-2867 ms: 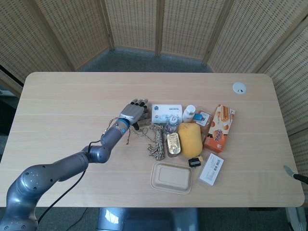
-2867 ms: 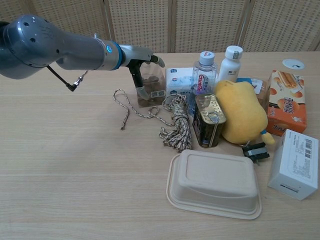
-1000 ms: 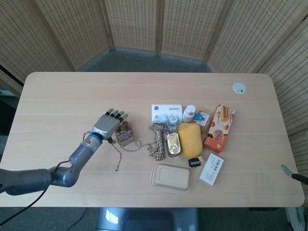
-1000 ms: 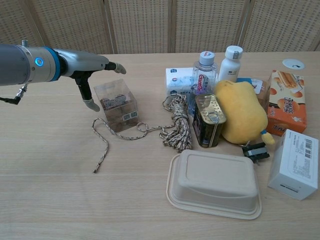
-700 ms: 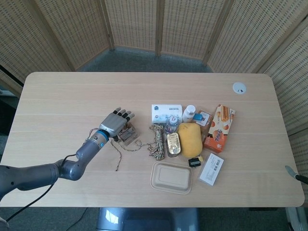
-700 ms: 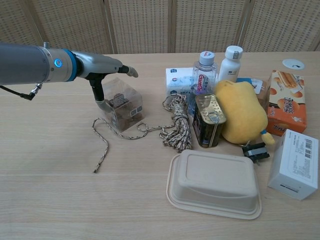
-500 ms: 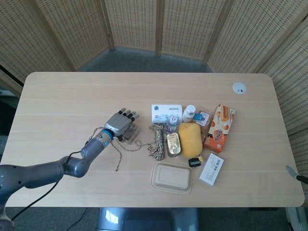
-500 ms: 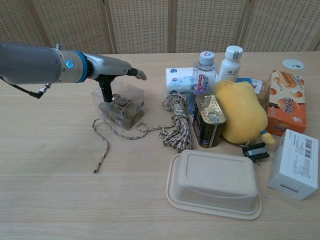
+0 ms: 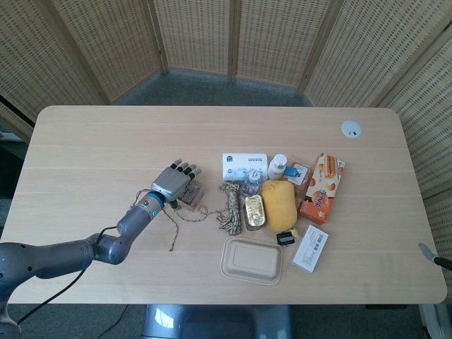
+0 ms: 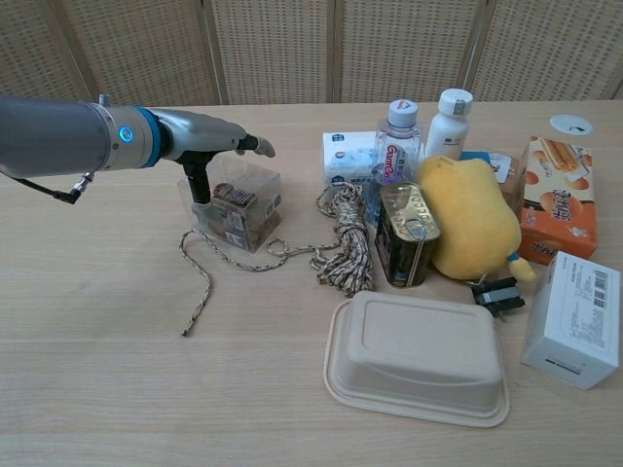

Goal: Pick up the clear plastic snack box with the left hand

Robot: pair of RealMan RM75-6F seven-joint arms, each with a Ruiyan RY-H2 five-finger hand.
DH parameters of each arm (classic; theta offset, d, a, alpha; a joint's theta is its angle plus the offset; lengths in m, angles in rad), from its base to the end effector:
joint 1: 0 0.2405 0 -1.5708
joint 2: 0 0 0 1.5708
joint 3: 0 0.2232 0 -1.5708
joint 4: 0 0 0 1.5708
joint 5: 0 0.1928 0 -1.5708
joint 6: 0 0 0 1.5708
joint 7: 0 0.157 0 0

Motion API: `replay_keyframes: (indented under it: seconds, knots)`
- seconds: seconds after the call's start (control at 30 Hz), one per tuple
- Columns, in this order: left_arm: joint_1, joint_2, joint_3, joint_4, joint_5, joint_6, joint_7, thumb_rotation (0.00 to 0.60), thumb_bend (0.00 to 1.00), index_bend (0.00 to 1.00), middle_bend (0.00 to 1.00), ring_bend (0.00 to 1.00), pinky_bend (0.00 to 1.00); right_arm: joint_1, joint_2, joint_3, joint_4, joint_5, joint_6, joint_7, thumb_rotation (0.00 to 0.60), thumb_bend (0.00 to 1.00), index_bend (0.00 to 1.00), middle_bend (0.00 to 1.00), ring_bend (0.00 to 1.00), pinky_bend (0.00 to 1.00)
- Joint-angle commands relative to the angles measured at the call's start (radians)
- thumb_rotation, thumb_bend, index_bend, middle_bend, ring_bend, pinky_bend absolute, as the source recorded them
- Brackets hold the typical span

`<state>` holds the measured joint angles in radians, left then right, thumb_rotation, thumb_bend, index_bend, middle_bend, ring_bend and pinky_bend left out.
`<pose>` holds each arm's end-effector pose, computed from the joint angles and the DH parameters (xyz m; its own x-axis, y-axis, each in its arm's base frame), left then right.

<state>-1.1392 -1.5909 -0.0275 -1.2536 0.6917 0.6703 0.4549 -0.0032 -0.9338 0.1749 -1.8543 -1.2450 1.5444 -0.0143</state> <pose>-0.0987 0.3811 -0.0422 0.6630 0.4017 0.6317 0.7435 -0.4517 -0.4932 -0.2781 -0.1809 0.2292 0.3456 0.1370 0.9283 -0.9138 0.2740 0.2998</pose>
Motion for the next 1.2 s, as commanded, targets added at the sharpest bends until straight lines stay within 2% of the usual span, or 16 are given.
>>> replay_keyframes:
  seconds: [0.03, 0.07, 0.1, 0.17, 0.37, 0.47, 0.67, 0.87, 1.07, 1.2]
  knots:
    - [0.016, -0.011, -0.003, -0.007, -0.017, 0.036, 0.009, 0.6, 0.2, 0.16, 0.22, 0.51, 0.14, 0.0, -0.002, 0.001, 0.001, -0.001, -0.001, 0.001, 0.556, 0.01, 0.0, 0.0, 0.0, 0.0]
    - [0.021, -0.014, -0.005, -0.009, -0.016, 0.046, 0.01, 0.6, 0.2, 0.18, 0.26, 0.55, 0.18, 0.001, -0.004, 0.0, 0.001, -0.001, -0.002, 0.001, 0.555, 0.01, 0.0, 0.0, 0.0, 0.0]
    - [0.025, -0.016, -0.006, -0.01, -0.015, 0.052, 0.01, 0.6, 0.2, 0.21, 0.33, 0.61, 0.23, 0.001, -0.005, 0.0, 0.002, -0.001, -0.003, 0.001, 0.553, 0.01, 0.0, 0.0, 0.0, 0.0]
    - [0.033, -0.018, -0.007, -0.013, -0.011, 0.061, 0.011, 0.6, 0.2, 0.25, 0.42, 0.67, 0.31, 0.003, -0.009, 0.0, 0.004, -0.002, -0.006, 0.002, 0.555, 0.01, 0.0, 0.0, 0.0, 0.0]
    - [0.066, -0.009, -0.044, -0.036, 0.029, 0.129, -0.021, 0.6, 0.2, 0.35, 0.54, 0.74, 0.4, 0.01, -0.015, 0.002, 0.008, -0.004, -0.016, 0.002, 0.555, 0.01, 0.0, 0.0, 0.0, 0.0]
    - [0.08, 0.023, -0.074, -0.075, 0.056, 0.154, -0.05, 0.6, 0.19, 0.36, 0.55, 0.75, 0.4, 0.014, -0.018, 0.003, 0.01, -0.005, -0.021, 0.002, 0.555, 0.01, 0.0, 0.0, 0.0, 0.0]
    - [0.103, 0.148, -0.155, -0.227, 0.093, 0.212, -0.104, 0.6, 0.18, 0.35, 0.54, 0.75, 0.4, 0.021, -0.028, 0.002, 0.019, -0.011, -0.032, 0.011, 0.553, 0.01, 0.0, 0.0, 0.0, 0.0]
    - [0.141, 0.292, -0.282, -0.418, 0.129, 0.324, -0.18, 0.6, 0.17, 0.34, 0.53, 0.73, 0.38, 0.02, -0.052, -0.007, 0.047, -0.026, -0.039, 0.046, 0.552, 0.01, 0.0, 0.0, 0.0, 0.0]
    - [0.173, 0.379, -0.386, -0.536, 0.126, 0.431, -0.219, 0.6, 0.16, 0.33, 0.51, 0.72, 0.36, 0.012, -0.081, -0.019, 0.084, -0.04, -0.042, 0.089, 0.556, 0.01, 0.0, 0.0, 0.0, 0.0]
    - [0.198, 0.414, -0.423, -0.593, 0.127, 0.469, -0.249, 0.6, 0.15, 0.32, 0.51, 0.72, 0.35, 0.01, -0.1, -0.024, 0.106, -0.046, -0.046, 0.114, 0.557, 0.01, 0.0, 0.0, 0.0, 0.0]
